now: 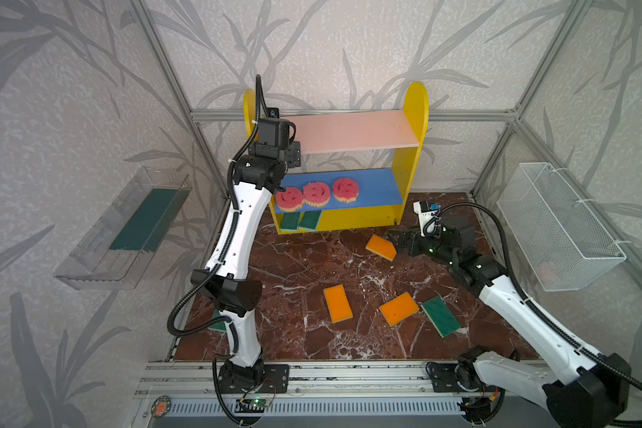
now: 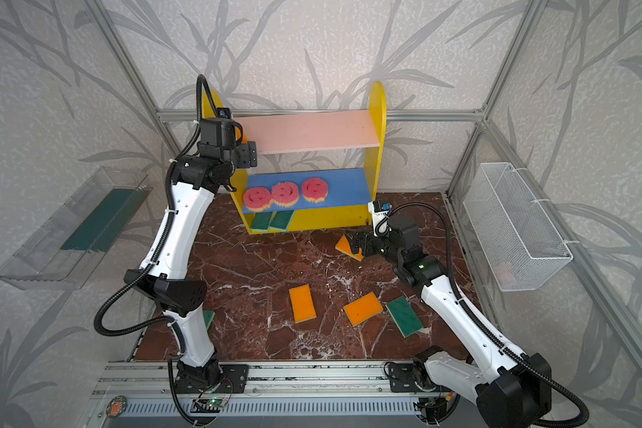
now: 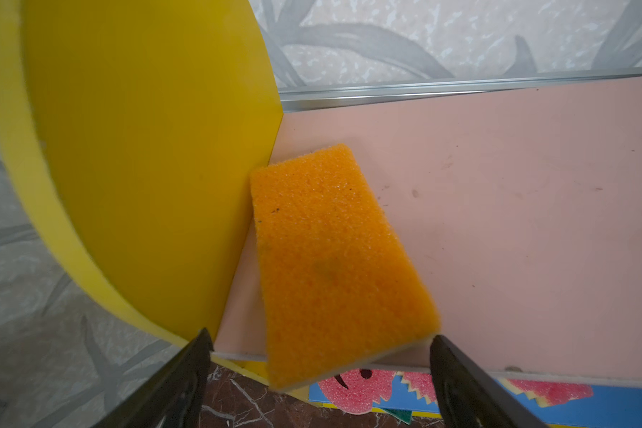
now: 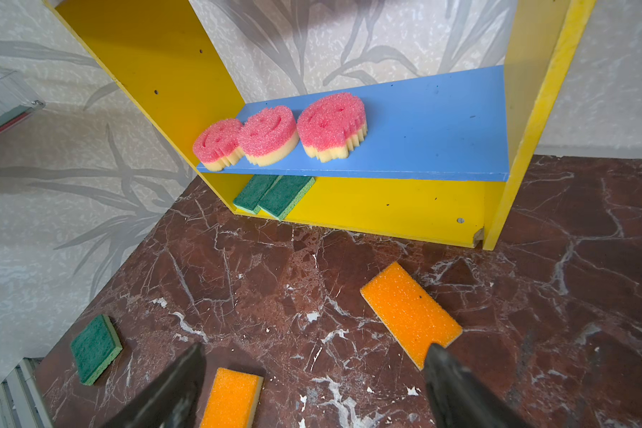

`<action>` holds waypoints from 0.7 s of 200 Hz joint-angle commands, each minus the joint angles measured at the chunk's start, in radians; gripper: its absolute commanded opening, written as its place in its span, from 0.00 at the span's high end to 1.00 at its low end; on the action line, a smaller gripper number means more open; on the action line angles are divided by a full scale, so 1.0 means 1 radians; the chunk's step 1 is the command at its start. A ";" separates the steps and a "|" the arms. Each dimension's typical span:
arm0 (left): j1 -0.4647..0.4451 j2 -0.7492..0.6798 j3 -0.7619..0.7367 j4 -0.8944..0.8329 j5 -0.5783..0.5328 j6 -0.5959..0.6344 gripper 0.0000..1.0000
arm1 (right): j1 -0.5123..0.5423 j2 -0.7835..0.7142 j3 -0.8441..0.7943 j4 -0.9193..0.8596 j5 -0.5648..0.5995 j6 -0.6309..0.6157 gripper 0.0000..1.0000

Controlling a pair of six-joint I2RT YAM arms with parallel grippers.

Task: Place and organize the cleaning sponges onto the shelf
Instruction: 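Push the orange sponge flush against the yellow side panel with the left gripper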

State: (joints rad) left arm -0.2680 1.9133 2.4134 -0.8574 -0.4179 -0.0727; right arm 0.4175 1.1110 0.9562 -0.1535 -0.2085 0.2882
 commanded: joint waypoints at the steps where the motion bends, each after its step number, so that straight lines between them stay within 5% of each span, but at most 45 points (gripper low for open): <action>1: 0.000 -0.007 0.026 -0.037 -0.071 0.019 0.06 | -0.002 0.004 -0.005 0.035 -0.018 0.006 0.10; 140: 0.023 -0.058 -0.027 -0.028 -0.092 0.016 0.06 | -0.002 0.005 -0.005 0.037 -0.032 0.011 0.10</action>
State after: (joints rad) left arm -0.2588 1.9015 2.3924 -0.8600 -0.4900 -0.0631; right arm 0.4175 1.1137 0.9562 -0.1383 -0.2276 0.2928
